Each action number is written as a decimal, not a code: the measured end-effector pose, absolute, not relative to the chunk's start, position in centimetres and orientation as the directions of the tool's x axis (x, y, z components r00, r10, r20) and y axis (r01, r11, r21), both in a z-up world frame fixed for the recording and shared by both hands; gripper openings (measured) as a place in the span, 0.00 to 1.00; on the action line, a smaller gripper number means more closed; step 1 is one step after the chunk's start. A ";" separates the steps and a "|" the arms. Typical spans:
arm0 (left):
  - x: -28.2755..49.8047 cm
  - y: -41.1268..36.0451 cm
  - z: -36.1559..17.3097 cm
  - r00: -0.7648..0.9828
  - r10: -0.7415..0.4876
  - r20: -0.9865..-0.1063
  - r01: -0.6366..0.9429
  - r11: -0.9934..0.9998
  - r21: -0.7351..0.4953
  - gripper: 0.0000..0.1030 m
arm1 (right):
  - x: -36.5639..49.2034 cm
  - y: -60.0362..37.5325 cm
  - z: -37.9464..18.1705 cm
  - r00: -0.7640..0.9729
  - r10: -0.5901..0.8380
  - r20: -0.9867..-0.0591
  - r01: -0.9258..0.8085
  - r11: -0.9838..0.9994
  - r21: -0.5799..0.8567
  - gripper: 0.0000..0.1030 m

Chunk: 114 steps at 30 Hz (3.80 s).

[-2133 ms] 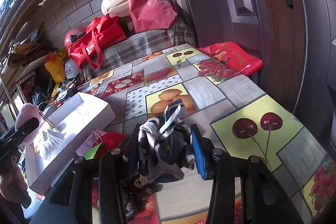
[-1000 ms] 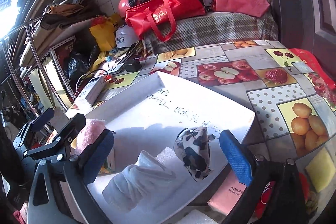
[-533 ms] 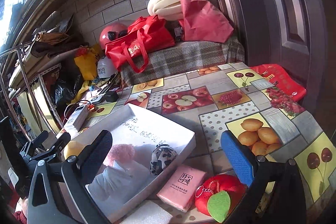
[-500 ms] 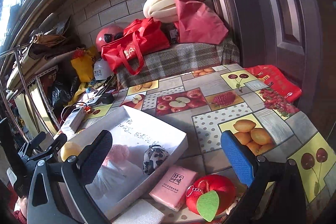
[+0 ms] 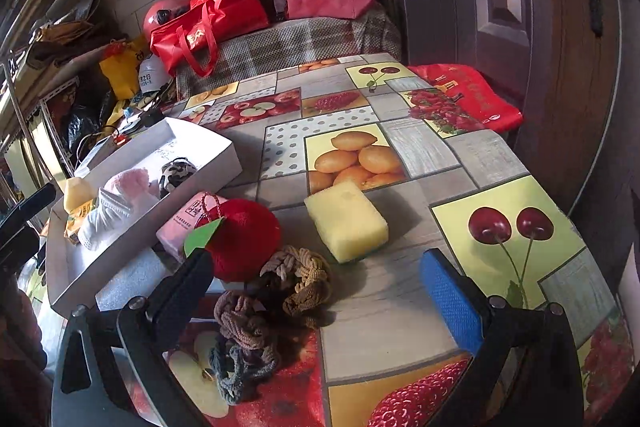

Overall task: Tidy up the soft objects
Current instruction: 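Grasp the knotted rope toy with the right tool while the left tool grasps the white foam block, then place the foam block in the box with the left tool while the right tool places the rope toy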

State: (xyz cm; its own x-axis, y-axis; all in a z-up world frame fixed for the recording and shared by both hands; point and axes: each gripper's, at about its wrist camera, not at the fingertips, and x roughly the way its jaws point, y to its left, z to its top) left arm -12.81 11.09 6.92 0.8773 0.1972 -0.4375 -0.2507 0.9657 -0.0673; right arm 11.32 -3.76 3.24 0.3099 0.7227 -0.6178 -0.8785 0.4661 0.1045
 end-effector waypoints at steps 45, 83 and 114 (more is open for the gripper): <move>-5.6 6.7 0.4 0.631 0.236 -0.739 -0.245 0.964 0.099 0.80 | 10.7 -9.8 3.1 0.273 0.710 -0.649 -0.910 0.410 0.065 0.27; -13.8 22.3 7.2 0.649 0.645 -0.404 -0.713 0.700 -0.028 0.58 | 5.4 2.3 11.5 0.176 0.886 -0.428 -0.963 0.245 0.111 0.27; -17.6 25.2 6.7 0.489 0.787 -0.377 -0.860 0.508 -0.054 1.00 | 1.7 12.1 6.5 0.105 0.858 -0.503 -0.955 0.227 0.189 1.00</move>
